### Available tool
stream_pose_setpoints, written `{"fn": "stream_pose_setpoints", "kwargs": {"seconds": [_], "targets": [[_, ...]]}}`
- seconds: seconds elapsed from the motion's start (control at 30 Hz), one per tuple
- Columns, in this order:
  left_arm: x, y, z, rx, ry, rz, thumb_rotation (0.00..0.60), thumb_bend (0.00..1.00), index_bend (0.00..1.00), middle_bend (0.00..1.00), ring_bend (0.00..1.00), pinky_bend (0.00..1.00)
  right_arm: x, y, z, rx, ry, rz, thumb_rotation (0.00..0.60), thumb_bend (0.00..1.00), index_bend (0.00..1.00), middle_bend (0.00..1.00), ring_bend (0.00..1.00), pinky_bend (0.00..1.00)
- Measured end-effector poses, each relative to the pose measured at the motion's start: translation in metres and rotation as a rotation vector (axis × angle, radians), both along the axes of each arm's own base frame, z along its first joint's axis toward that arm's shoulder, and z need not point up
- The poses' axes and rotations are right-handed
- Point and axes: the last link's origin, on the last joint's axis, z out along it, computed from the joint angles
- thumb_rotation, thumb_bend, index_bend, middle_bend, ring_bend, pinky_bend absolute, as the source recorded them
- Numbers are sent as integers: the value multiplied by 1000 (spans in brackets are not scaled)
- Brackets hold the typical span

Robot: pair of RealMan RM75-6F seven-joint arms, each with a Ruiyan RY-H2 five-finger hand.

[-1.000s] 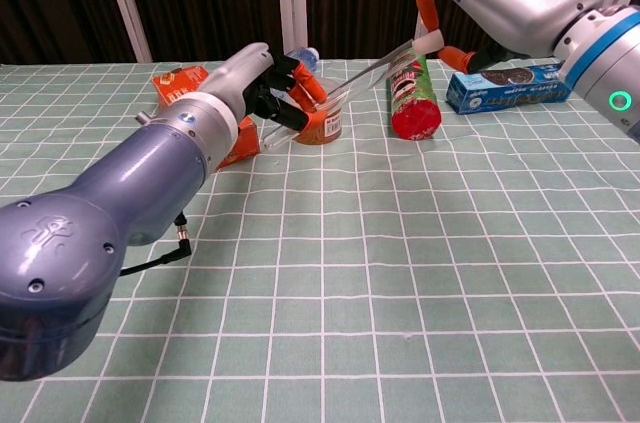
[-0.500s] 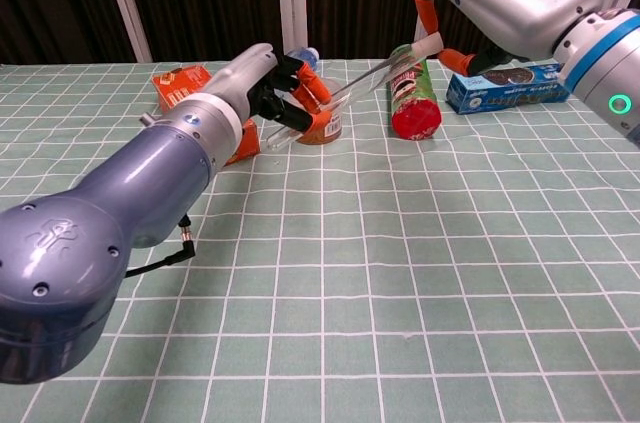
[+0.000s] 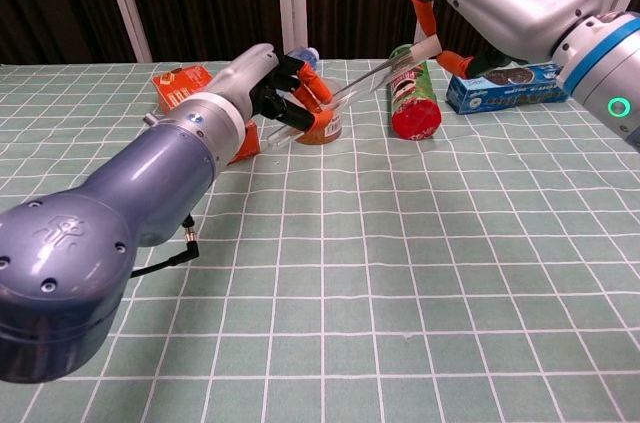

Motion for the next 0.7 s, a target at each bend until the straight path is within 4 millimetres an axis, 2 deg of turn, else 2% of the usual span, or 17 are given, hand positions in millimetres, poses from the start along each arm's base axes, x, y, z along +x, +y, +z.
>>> {"fn": "stream_pose_setpoints", "kwargs": {"seconds": [0.43,0.57,0.7], "targets": [[2,1,1,6,-1,-9,600,678,527,485,82,0,0,0,0,0,1,-3,600,420,594,205,86,0],[2,1,1,8,-3,-10,600,679,527,485,82,0,-1,1,0,0,2,-6,600,420,411,179,51,0],[2,1,2,14,-8,-16,600,678,529,485,82,0,-4,1,3,-9,12,-28,600,420,174,83,10,0]]}}
